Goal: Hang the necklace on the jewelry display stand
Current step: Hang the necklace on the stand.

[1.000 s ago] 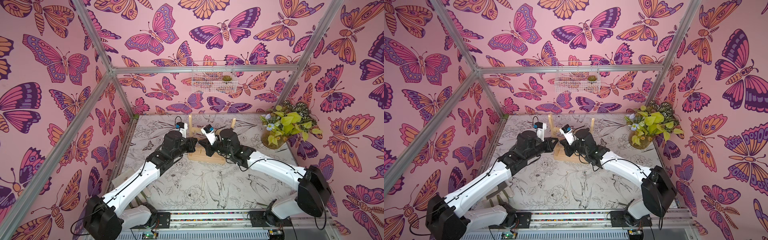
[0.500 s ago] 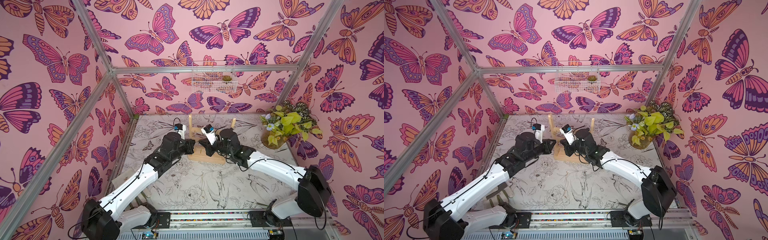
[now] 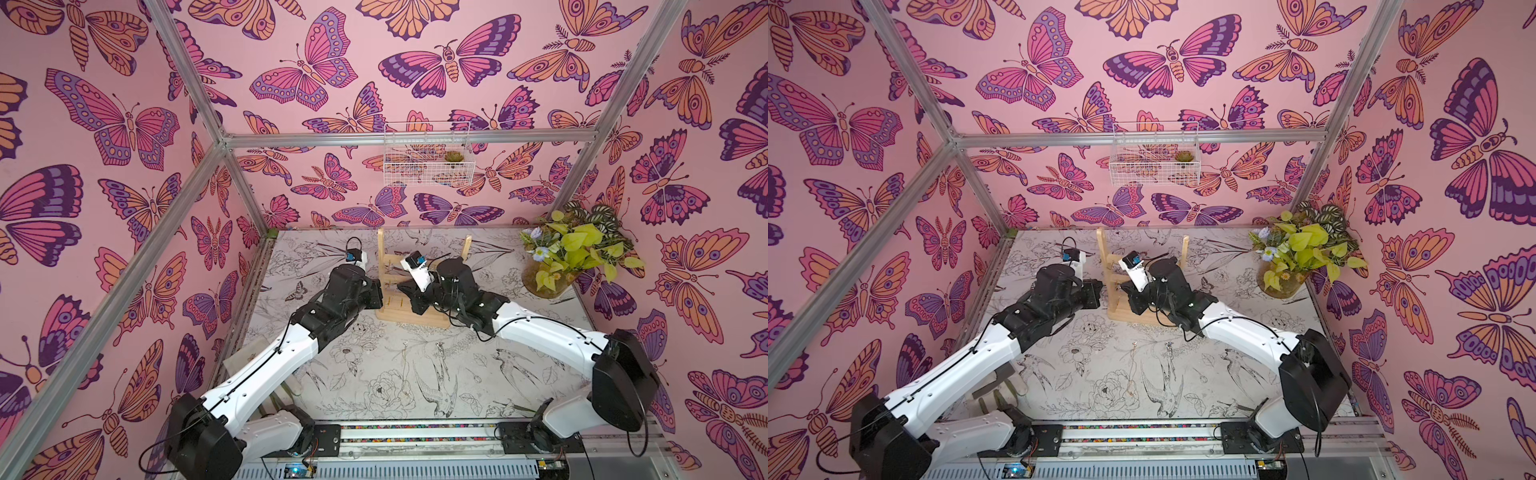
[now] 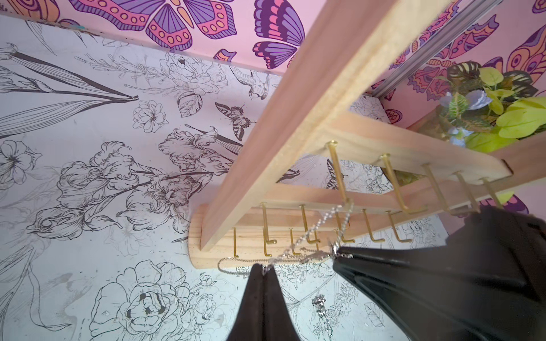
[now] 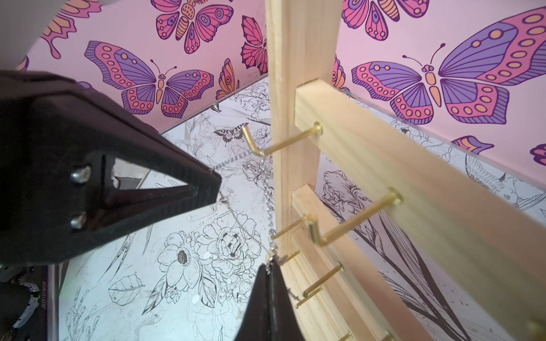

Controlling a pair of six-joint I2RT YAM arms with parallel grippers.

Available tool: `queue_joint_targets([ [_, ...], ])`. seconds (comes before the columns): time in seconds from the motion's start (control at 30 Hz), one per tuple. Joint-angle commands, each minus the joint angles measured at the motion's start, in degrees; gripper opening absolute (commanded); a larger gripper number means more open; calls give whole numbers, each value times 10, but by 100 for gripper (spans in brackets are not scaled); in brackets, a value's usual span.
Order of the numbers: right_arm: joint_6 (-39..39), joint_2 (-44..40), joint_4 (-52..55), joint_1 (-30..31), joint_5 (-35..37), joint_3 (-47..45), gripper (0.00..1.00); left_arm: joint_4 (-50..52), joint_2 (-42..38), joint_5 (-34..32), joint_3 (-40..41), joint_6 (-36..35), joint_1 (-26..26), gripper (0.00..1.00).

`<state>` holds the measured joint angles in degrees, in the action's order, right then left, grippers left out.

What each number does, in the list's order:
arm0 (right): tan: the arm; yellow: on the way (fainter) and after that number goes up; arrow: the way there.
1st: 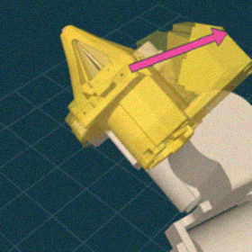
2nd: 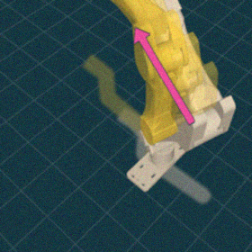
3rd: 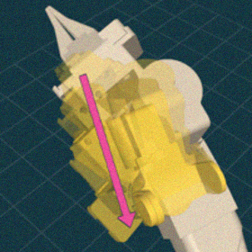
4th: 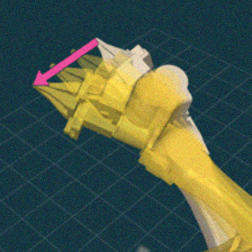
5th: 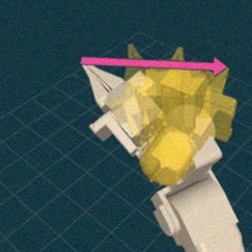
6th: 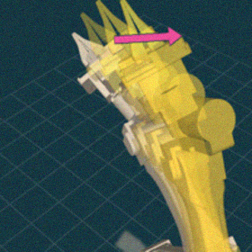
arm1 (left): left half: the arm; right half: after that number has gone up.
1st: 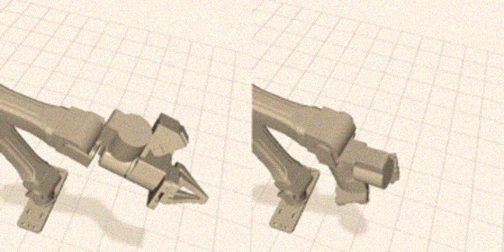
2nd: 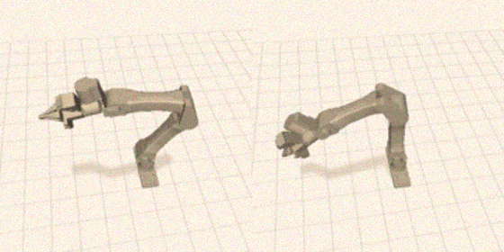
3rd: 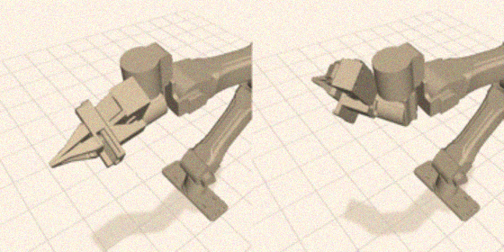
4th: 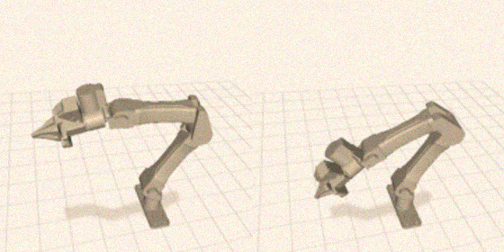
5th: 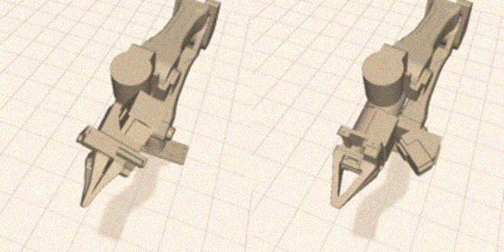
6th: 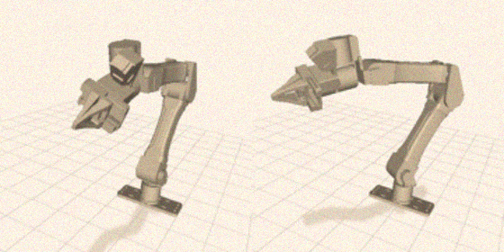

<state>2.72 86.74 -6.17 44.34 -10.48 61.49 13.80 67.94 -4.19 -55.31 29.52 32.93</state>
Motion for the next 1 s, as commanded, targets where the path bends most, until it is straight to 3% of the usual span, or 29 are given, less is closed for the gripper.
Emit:
queue_joint_targets([
  [0.0, -7, 12, 10, 2, 2, 28, 5, 2, 13, -14, -17, -18, -6, 0],
  [0.23, -10, 13, 16, 3, 2, 28, 16, -5, 20, -3, -23, -22, -6, 0],
  [0.57, 10, -12, 0, 2, -7, 5, 23, 0, 11, 11, -24, -26, -6, 0],
  [0.87, 87, -17, -119, 4, 26, -62, 40, 14, -11, 36, -23, -22, -6, 0],
  [0.97, 100, -2, -159, 10, 35, -63, 41, 17, -20, 36, -18, -20, -6, 0],
])
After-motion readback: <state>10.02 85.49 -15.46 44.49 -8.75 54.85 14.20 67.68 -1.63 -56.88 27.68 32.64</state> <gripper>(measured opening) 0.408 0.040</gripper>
